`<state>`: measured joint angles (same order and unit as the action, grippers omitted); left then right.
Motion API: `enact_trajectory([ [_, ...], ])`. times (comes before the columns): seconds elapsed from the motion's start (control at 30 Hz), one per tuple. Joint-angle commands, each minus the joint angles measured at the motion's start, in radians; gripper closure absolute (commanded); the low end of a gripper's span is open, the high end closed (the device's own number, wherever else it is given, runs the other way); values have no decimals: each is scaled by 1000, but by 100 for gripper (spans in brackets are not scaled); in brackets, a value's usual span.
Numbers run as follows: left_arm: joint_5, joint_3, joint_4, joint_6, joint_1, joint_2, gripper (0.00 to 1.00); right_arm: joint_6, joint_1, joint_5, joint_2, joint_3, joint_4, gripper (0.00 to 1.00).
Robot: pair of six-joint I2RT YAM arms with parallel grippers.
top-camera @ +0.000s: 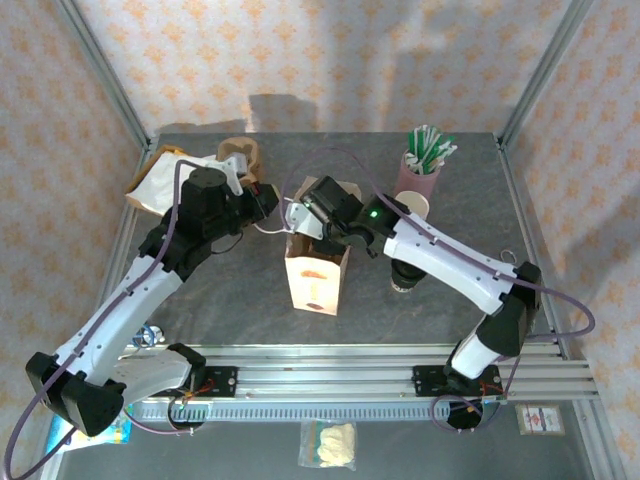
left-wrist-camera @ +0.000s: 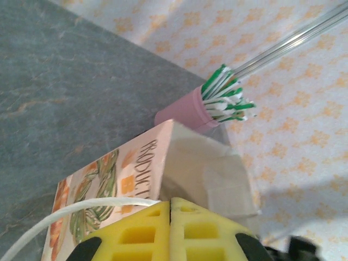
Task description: Pack the takeout coffee
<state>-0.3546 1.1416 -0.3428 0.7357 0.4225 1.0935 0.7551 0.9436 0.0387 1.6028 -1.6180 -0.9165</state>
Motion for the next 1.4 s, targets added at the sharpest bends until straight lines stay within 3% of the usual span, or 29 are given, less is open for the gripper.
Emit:
enact_trajectory([
  [0.0, -9, 44, 8, -4, -8, -12, 100, -12, -22, -2, -8, 57, 7, 72],
  [0.27, -2, 31, -7, -6, -9, -23, 100, -15, -55, -21, -28, 152, 33, 72],
  [0.4, -7, 9, -12, -6, -8, -20, 100, -31, -60, -20, 12, 114, 12, 75],
  [0.43, -19, -1, -3, -3, -8, -17, 98, -31, -60, -20, 28, 88, -1, 77],
  [0.5, -62, -30, 33, 8, -8, -12, 79, -39, -60, -27, 46, 30, -18, 79],
  [0.6, -131, -48, 84, 3, -8, 22, 65, -28, -58, -37, 43, -28, -15, 79],
  [0.73, -180, -40, 132, -4, -5, 86, 51, -2, -51, -19, 11, -48, 0, 79],
  [0.9, -234, 30, 141, -27, 16, 184, 44, 10, -51, -28, -19, -1, -1, 79],
  [1.17, -202, 158, -58, -182, 52, 323, 49, 10, -49, -27, -52, 50, 31, 79],
  [1.37, -148, 198, -175, -276, 71, 376, 77, 15, -49, -19, -57, 53, 29, 79],
])
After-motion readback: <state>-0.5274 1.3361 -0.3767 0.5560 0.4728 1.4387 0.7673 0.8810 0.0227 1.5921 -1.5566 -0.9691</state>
